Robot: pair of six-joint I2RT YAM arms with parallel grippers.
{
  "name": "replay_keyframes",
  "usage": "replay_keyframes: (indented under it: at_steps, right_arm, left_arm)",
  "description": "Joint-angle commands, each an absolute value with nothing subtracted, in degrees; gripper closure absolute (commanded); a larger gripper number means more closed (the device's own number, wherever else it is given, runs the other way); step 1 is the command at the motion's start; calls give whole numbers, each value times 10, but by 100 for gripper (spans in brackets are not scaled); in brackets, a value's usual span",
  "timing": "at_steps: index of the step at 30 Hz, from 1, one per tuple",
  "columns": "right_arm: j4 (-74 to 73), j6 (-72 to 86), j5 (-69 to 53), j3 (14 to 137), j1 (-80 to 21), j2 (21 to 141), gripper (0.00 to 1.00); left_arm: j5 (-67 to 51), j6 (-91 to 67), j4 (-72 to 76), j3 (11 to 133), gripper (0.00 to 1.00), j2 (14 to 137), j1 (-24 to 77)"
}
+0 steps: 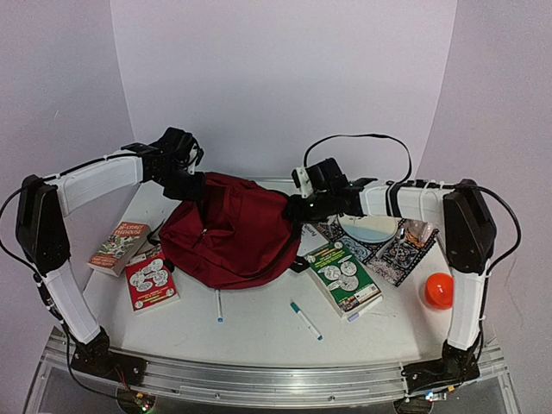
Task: Pack the student bag
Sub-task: Adjust the student bag at the center of the board, then pick up the pen from the center of the board.
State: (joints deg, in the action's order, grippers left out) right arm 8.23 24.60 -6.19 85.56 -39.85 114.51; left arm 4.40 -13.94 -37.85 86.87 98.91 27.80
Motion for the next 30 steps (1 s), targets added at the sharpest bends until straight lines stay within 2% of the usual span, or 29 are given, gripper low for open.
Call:
replay_keyframes:
  at_steps: [1,7,13,22,30]
  right_arm:
    - [30,220,-48,846,-399,1063,59]
    - [-79,185,-18,800,-432,979,42]
    - [-171,192,21,759,-487,947,34]
    - [-255,240,12,724,-574,970,33]
    - [-274,268,-15,709,-608,1030,41]
  left_arm:
    - [26,-148,-343,880,100,988,272]
    - [3,-142,-344,880,100,989,272]
    - [-22,-135,-350,876,100,987,272]
    - [-64,-130,-346,855,100,985,272]
    - [-75,-120,-338,826,100,979,272]
